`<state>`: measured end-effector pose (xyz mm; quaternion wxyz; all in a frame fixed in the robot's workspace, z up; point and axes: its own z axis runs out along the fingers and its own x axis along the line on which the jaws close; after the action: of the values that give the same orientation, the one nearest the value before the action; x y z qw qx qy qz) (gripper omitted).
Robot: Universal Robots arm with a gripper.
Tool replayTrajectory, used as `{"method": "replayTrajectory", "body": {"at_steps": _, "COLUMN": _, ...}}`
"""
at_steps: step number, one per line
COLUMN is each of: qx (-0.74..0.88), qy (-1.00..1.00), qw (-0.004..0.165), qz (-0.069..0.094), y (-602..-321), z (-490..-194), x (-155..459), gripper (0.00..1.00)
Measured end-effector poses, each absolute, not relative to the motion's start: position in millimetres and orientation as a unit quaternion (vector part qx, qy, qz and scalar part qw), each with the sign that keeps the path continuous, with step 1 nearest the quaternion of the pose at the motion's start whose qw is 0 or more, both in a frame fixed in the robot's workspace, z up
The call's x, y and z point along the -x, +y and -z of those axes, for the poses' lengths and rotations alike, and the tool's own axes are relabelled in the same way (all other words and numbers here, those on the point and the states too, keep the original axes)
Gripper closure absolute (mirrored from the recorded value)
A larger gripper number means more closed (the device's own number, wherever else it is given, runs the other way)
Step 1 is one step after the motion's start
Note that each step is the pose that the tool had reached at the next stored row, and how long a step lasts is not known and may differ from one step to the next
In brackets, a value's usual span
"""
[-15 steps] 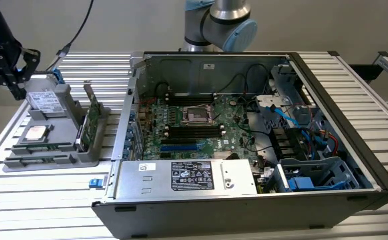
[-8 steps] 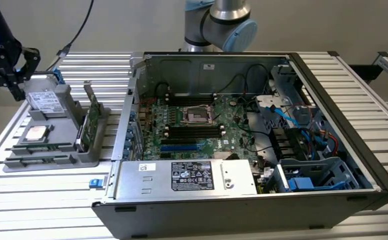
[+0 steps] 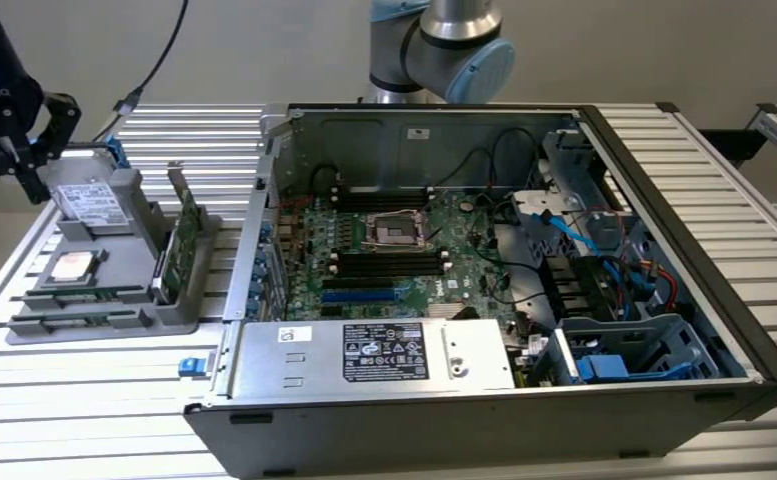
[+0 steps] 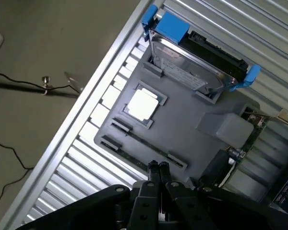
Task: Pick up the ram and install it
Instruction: 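Pick up the ram and move it above insertion slot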
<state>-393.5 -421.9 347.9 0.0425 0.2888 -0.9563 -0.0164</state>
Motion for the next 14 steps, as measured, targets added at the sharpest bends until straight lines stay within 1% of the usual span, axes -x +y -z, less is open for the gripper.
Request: {"method": "replayTrajectory", "body": {"at_steps": 14, "qx": -0.409, "qy": -0.912, "qw": 0.044, "qz": 0.011, "y": -421.9, "z": -347.8, "x": 393.5, "gripper": 0.9}}
